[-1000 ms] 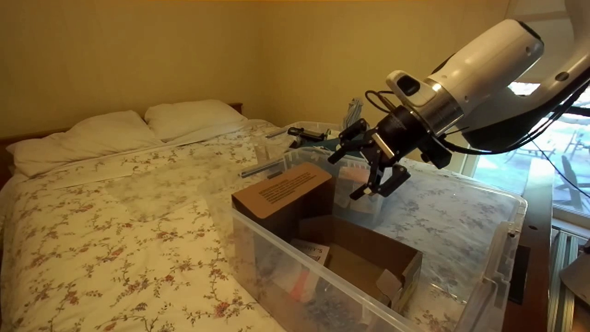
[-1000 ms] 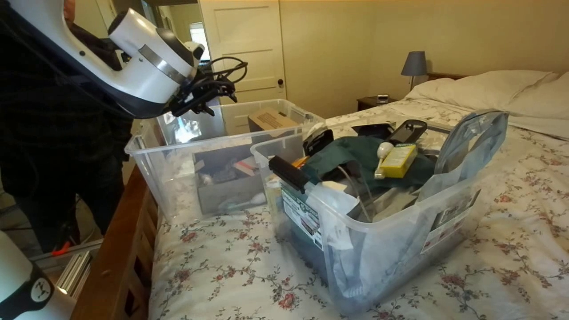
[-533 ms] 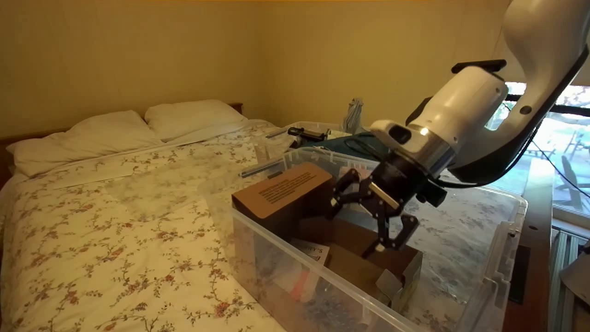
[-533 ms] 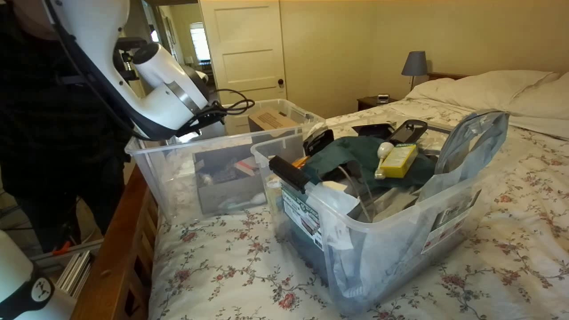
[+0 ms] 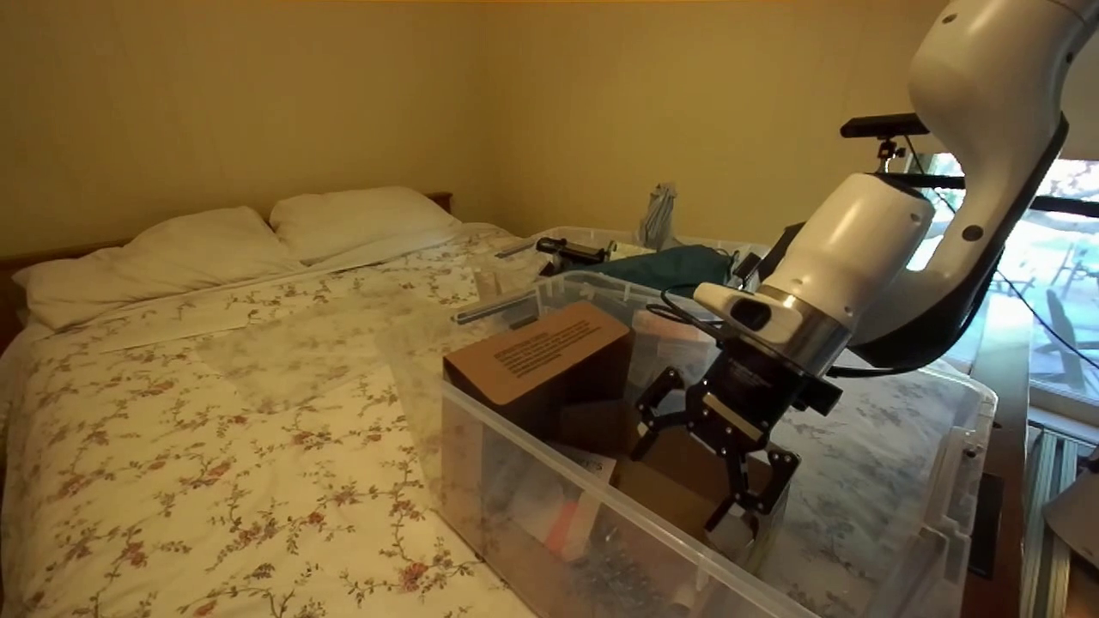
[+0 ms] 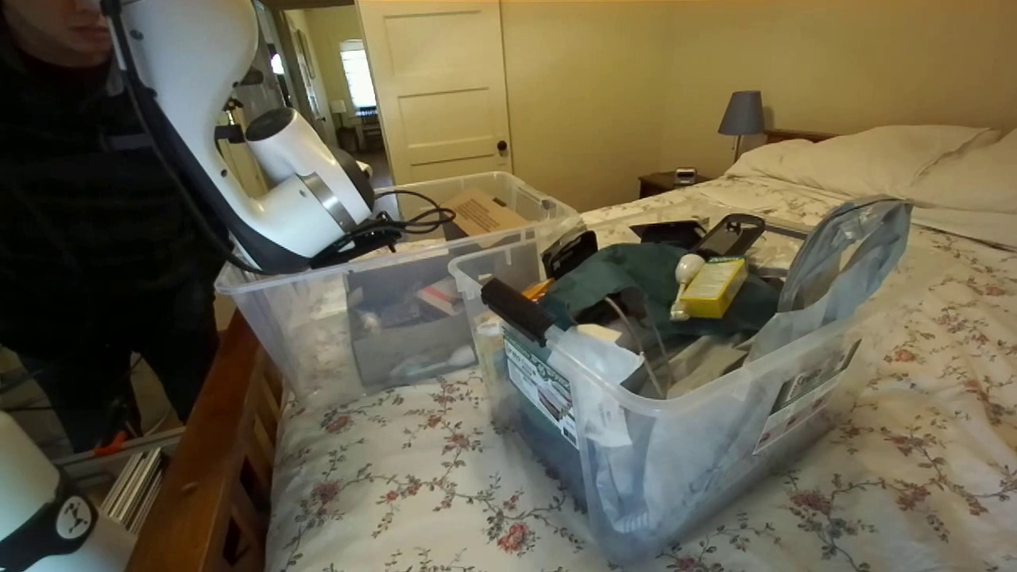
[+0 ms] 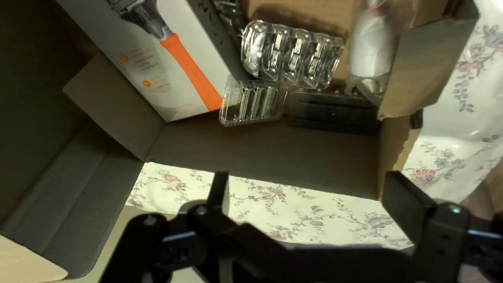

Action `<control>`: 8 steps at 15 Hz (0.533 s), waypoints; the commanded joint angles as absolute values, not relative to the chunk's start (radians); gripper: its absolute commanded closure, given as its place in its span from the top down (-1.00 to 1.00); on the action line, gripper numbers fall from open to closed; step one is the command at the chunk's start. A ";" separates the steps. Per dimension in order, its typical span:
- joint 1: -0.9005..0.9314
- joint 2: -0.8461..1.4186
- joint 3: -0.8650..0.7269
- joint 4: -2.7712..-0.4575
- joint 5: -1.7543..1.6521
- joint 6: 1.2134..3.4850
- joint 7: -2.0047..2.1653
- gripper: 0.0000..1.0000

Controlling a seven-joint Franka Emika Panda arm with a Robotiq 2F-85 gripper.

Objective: Pick up the contents in the container to the left and put them in the container to the right

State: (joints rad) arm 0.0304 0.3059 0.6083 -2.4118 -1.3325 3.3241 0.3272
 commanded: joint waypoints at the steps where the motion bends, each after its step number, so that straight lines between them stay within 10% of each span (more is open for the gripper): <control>1: 0.036 0.305 0.606 -2.412 -1.329 3.324 0.327 1.00; 8: 0.100 0.237 0.521 -2.432 -1.187 3.316 0.204 1.00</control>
